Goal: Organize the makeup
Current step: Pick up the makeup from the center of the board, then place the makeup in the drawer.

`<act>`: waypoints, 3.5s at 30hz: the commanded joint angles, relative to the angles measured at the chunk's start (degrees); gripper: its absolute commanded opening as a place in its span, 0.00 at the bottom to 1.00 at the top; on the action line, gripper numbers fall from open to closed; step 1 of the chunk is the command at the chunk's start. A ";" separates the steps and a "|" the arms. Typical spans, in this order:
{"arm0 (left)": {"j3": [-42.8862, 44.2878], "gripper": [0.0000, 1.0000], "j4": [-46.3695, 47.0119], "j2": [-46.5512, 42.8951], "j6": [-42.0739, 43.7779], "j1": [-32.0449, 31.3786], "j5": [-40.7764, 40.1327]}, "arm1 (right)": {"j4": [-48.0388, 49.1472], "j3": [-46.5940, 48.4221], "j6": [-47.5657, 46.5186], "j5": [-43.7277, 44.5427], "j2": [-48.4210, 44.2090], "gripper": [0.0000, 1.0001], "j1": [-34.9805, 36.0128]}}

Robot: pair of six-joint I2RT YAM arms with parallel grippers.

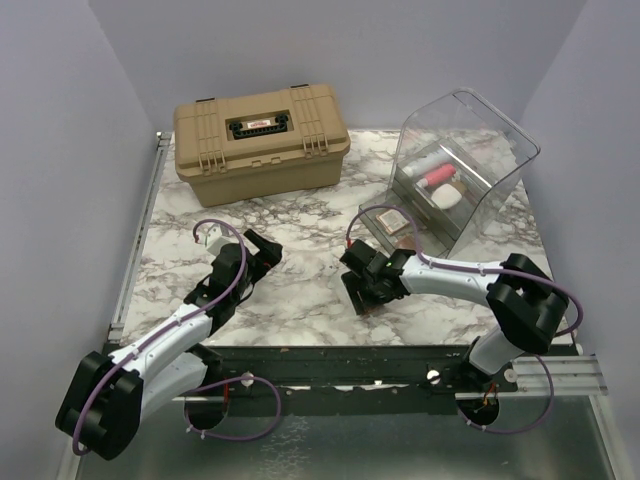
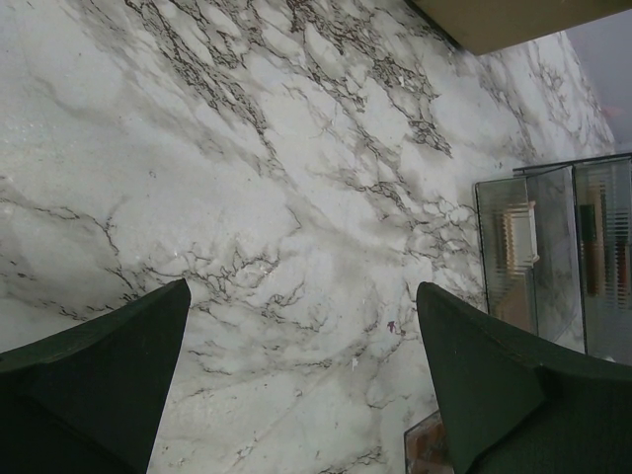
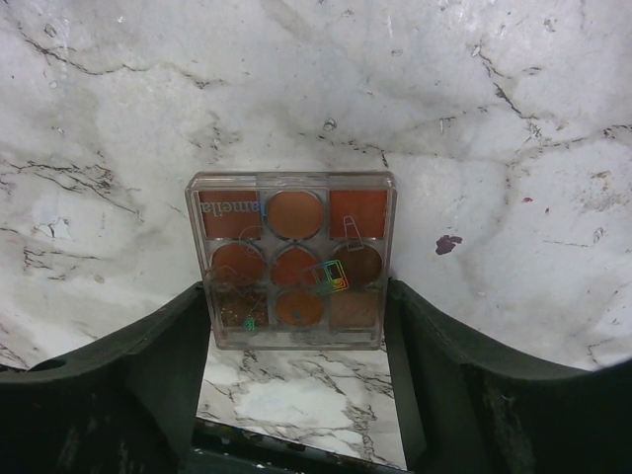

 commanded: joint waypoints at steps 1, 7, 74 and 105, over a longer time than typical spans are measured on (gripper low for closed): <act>0.94 0.99 0.25 0.51 0.58 0.37 0.94 | 0.37 -0.22 1.30 -2.59 1.34 0.61 0.42; 0.56 0.99 0.32 0.34 0.30 0.39 0.90 | 0.12 2.47 6.16 2.97 0.77 0.54 0.45; 1.29 0.99 -1.89 -1.62 2.11 1.01 1.06 | -6.18 11.37 54.10 34.25 4.04 0.53 -18.88; 1.38 0.99 -2.77 -3.17 1.95 1.35 1.47 | -7.82 10.29 58.74 29.27 6.38 0.74 -19.69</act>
